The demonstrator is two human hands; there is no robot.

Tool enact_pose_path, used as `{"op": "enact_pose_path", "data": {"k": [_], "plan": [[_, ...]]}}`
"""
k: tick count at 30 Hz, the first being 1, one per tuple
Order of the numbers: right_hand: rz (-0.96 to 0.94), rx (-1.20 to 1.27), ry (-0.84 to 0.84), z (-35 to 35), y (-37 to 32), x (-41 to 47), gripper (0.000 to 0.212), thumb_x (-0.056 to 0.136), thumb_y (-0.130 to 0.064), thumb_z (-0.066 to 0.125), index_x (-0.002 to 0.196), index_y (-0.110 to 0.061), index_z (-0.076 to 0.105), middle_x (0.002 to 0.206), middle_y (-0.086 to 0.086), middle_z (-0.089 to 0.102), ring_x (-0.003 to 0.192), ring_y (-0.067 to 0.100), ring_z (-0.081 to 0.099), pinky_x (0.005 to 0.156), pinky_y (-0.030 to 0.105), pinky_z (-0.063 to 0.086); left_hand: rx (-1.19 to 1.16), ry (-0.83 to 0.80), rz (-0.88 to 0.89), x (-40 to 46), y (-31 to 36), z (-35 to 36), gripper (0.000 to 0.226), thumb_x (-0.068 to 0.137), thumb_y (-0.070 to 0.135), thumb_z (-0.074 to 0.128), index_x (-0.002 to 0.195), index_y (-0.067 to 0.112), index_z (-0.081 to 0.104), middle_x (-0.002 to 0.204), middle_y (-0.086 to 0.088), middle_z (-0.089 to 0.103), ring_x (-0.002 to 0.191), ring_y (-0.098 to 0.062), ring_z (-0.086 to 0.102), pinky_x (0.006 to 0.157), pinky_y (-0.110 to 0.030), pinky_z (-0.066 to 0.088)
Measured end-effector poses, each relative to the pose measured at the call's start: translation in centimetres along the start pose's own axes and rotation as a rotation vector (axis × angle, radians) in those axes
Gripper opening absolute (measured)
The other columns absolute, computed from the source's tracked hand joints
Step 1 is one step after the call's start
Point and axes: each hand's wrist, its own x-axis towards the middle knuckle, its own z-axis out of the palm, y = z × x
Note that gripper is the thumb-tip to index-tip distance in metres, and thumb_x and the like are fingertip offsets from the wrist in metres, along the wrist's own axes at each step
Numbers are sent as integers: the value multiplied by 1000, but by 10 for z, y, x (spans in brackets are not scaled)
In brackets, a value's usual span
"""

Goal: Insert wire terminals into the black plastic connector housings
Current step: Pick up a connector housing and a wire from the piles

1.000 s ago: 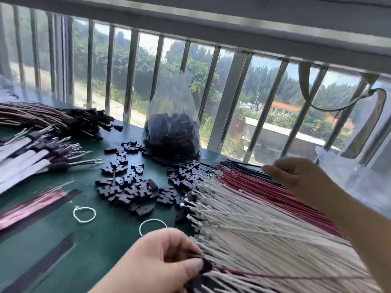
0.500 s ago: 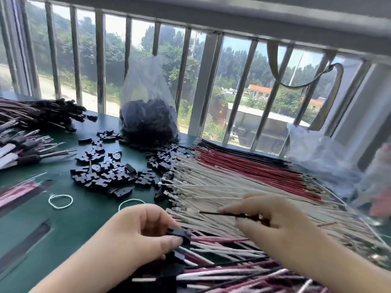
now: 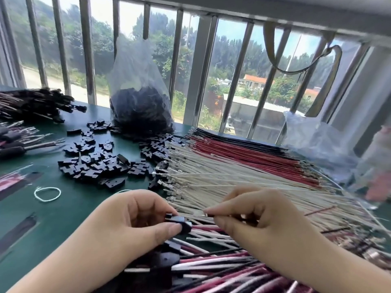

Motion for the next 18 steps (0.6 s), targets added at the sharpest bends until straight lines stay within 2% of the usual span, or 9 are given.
{"op": "enact_pose_path", "data": {"k": [3, 7, 11, 16, 18], "plan": [[4, -33, 5, 5, -2, -2, 28, 80, -23, 74, 89, -50, 70, 77, -20, 63, 76, -2, 58, 61, 6, 40, -21, -7, 18, 0, -3, -1, 61, 32, 68, 81, 77, 27, 75, 66, -4, 72, 54, -6, 63, 52, -13, 48], [22, -30, -28, 7, -8, -3, 25, 80, -24, 74, 88, -48, 70, 77, -17, 60, 76, -2, 56, 63, 7, 39, 3, -33, 17, 0, -4, 0, 42, 41, 50, 80, 76, 27, 75, 66, -5, 72, 55, -8, 64, 54, -17, 50], [52, -16, -40, 7, -12, -2, 24, 80, -24, 74, 85, -47, 70, 78, -15, 60, 74, -3, 56, 64, 6, 39, 6, -16, 24, 1, -2, 1, 37, 43, 48, 76, 75, 28, 75, 64, -3, 72, 53, -6, 63, 52, -15, 50], [211, 150, -78, 1, -17, 3, 17, 75, -19, 78, 72, -36, 75, 62, -17, 66, 47, -7, 52, 48, 3, 37, 61, 22, 33, 0, -2, 0, 41, 42, 53, 75, 77, 32, 75, 65, -4, 71, 53, -8, 60, 54, -18, 50], [309, 232, -91, -3, -15, 5, 15, 72, -19, 80, 71, -33, 75, 61, -13, 68, 48, -6, 52, 50, 6, 41, 84, 33, 33, 0, -3, 0, 42, 42, 55, 75, 78, 32, 75, 67, -4, 71, 54, -9, 61, 55, -19, 51]]}}
